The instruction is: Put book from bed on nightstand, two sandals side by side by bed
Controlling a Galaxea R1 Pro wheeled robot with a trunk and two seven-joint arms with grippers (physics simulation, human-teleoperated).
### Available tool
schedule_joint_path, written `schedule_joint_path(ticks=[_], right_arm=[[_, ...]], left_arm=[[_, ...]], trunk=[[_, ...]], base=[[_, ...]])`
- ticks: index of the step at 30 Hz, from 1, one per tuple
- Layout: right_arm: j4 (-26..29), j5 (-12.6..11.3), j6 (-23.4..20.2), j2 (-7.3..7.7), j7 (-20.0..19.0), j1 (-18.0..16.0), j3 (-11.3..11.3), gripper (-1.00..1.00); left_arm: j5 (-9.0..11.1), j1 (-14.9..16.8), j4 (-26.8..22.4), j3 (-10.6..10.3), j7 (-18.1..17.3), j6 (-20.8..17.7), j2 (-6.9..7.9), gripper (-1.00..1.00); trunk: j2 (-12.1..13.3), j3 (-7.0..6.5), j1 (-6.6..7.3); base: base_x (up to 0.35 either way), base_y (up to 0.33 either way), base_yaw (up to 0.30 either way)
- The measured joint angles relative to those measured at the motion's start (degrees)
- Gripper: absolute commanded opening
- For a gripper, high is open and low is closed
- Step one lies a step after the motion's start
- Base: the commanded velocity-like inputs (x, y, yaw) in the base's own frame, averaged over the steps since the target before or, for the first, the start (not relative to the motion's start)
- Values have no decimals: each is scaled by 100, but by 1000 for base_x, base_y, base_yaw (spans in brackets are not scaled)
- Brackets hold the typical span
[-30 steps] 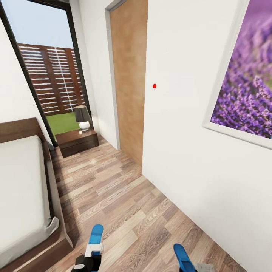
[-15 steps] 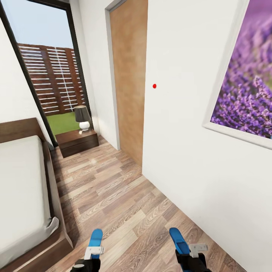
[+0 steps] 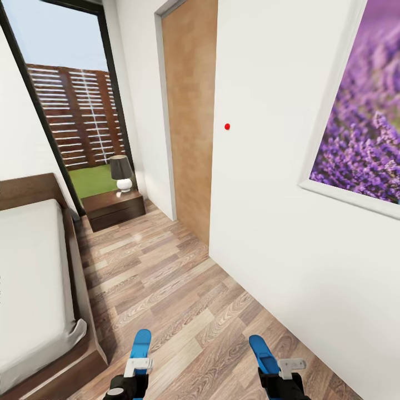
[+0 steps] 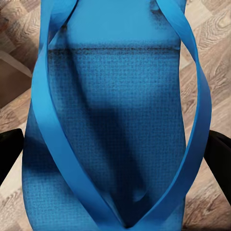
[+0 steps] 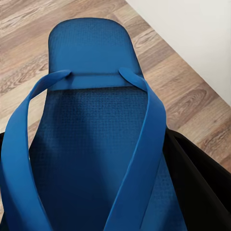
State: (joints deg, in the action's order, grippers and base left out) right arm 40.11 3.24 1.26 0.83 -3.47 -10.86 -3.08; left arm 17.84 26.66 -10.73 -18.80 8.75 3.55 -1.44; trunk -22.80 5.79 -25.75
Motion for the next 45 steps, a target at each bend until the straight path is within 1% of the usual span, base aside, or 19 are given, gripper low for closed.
schedule_joint_path(ticks=[22, 30, 39, 45], right_arm=[[-28, 27, 2, -3, -4, -1, 18, -100], [-28, 26, 2, -2, -13, 0, 18, -100], [-28, 27, 2, -9, -14, 1, 24, -100], [-29, 27, 2, -9, -8, 0, 26, -100]], left_arm=[[-12, -1, 4, -9, 12, 9, -5, -100], [-16, 0, 5, -13, 11, 10, -6, -100], [-16, 0, 5, -13, 9, 9, -5, -100], [-16, 0, 5, -13, 10, 10, -5, -100]], trunk=[[0, 6, 0], [0, 12, 0], [0, 12, 0], [-1, 12, 0]], base=[[0, 0, 242], [0, -9, 31], [0, -184, 1], [0, -64, 34]])
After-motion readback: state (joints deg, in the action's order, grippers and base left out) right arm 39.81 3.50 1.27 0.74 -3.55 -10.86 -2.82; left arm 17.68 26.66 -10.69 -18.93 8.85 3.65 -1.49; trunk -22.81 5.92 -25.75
